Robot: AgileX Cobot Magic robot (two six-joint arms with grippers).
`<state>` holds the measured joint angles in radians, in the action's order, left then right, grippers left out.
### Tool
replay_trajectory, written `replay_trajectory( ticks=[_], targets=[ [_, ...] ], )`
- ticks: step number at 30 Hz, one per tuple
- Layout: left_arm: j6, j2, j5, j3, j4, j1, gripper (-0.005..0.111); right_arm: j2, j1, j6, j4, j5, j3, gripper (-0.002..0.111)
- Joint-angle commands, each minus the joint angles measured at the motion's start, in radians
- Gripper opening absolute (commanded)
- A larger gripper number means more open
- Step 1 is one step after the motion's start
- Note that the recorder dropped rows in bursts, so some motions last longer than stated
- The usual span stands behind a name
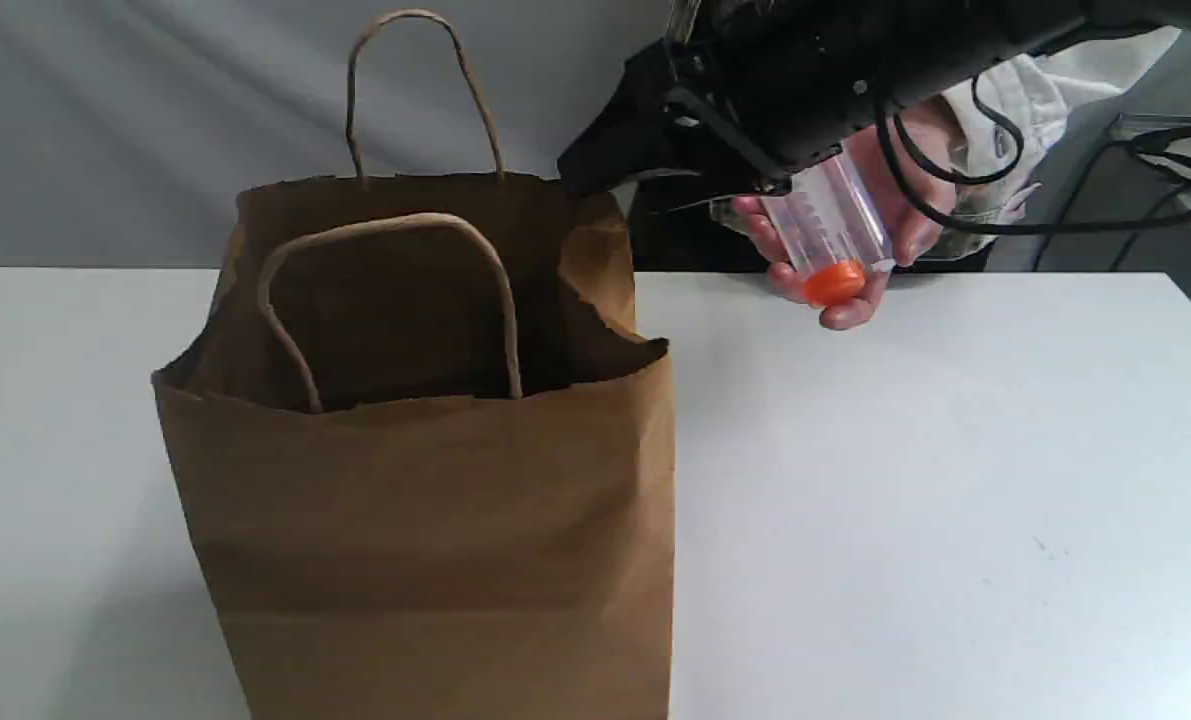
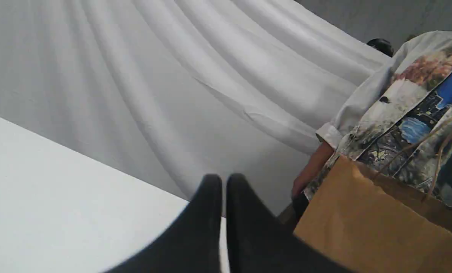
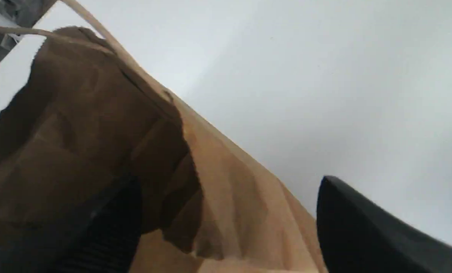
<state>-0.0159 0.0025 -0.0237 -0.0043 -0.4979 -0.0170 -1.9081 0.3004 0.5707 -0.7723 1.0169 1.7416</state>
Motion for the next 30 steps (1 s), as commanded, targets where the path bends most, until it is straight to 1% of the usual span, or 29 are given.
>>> replay_trajectory(
  ticks=[1,5,9,12,14,15,17,18,19,22,27,30],
  targets=[
    [-0.004,-0.003,0.006,0.004,0.006,0.005,0.003,-0.01,0.029,-0.029,0.082,-0.018,0.006,0.065],
    [-0.004,-0.003,0.006,0.004,0.006,0.005,0.003,-0.036,0.029,-0.029,0.02,-0.022,0.006,0.065],
    [-0.003,-0.003,0.006,0.004,0.006,0.005,0.003,-0.066,0.029,-0.029,0.001,-0.009,0.006,0.065],
    [0.0,-0.003,0.009,0.004,0.006,0.005,0.003,-0.088,0.029,-0.003,-0.077,0.012,0.006,0.063],
    [0.0,-0.003,0.015,0.004,0.006,0.005,0.003,-0.091,0.029,0.001,-0.087,0.018,0.006,0.054],
    [0.002,-0.003,0.024,0.004,0.006,0.005,0.003,-0.091,0.029,0.001,-0.087,0.018,0.006,0.045],
    [0.01,-0.003,0.024,0.004,0.006,0.005,0.003,-0.091,0.029,0.004,-0.087,0.026,0.006,0.023],
    [0.01,-0.003,0.024,0.004,0.006,0.005,0.003,-0.091,0.029,0.02,-0.087,0.039,0.006,0.01],
    [0.01,-0.003,0.024,0.004,0.006,0.005,0.003,-0.091,0.029,0.055,-0.087,0.055,0.006,0.0],
    [0.016,-0.003,0.024,0.004,0.0,0.005,0.003,-0.091,0.029,0.088,-0.087,0.111,0.006,0.0],
    [0.016,-0.003,0.024,0.004,-0.125,0.005,0.003,-0.087,0.029,0.088,-0.06,0.141,0.006,0.0],
    [0.016,-0.003,0.041,0.004,-0.147,0.005,0.003,-0.087,0.029,0.088,-0.056,0.143,0.006,0.0]
  ],
)
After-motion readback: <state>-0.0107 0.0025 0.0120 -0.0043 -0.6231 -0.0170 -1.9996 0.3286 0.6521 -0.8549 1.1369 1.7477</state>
